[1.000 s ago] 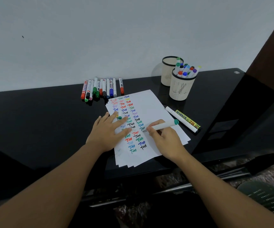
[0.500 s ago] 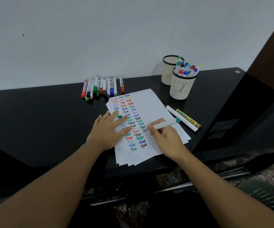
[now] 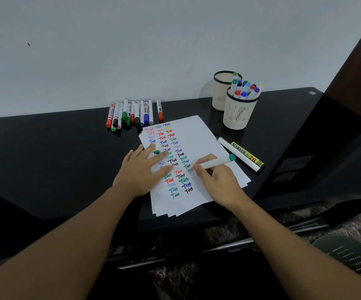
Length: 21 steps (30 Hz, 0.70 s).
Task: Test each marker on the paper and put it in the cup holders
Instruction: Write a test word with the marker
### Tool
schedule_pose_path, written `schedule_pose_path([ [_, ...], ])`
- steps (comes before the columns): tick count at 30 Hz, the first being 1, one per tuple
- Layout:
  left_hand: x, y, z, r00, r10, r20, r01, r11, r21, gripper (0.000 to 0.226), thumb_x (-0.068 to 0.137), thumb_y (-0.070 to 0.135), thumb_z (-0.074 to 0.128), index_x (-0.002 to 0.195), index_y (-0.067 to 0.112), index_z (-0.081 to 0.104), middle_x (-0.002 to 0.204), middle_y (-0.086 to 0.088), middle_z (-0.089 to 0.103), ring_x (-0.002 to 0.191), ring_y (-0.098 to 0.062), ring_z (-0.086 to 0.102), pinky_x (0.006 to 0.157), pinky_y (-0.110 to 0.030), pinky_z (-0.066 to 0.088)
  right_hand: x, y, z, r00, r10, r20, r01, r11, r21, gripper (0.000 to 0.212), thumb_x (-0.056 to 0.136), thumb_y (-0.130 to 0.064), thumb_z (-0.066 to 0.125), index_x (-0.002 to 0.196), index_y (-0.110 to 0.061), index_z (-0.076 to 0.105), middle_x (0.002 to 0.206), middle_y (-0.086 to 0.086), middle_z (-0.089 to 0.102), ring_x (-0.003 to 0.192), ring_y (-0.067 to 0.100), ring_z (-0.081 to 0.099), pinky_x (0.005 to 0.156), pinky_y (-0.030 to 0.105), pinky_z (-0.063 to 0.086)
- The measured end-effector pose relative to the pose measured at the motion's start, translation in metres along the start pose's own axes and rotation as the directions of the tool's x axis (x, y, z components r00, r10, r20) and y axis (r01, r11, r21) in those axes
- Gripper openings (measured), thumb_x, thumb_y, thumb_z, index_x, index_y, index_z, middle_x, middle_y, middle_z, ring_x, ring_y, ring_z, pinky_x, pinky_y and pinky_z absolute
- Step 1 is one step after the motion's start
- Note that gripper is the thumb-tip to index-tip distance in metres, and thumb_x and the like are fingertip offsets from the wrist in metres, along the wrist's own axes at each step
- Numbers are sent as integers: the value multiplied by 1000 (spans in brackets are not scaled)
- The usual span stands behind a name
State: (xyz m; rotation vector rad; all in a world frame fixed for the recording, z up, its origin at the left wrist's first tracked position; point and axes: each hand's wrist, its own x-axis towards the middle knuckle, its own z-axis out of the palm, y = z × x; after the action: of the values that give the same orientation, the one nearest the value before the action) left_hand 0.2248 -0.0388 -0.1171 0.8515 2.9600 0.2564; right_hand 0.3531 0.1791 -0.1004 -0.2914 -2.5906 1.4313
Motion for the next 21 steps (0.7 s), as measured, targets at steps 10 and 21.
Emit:
schedule_pose_path([
  [10, -1, 0, -1, 1000, -1, 1, 1, 1000, -14, 71, 88, 86, 16, 152, 57, 18, 169, 7, 9, 156, -20, 3, 126, -46, 1, -3, -4, -1, 999, 10, -32, -9, 1000, 16, 12, 106, -39, 53, 102, -29, 60, 92, -10, 68, 90, 6, 63, 81, 32, 52],
  [21, 0, -1, 1, 1000, -4, 6, 4, 1000, -14, 71, 88, 86, 16, 152, 57, 18, 169, 8, 8, 156, -20, 2, 126, -47, 1, -2, -2, -2, 998, 7, -65, -6, 1000, 8, 15, 107, -37, 52, 106, -24, 60, 95, -11, 68, 88, 0, 62, 68, 14, 44],
])
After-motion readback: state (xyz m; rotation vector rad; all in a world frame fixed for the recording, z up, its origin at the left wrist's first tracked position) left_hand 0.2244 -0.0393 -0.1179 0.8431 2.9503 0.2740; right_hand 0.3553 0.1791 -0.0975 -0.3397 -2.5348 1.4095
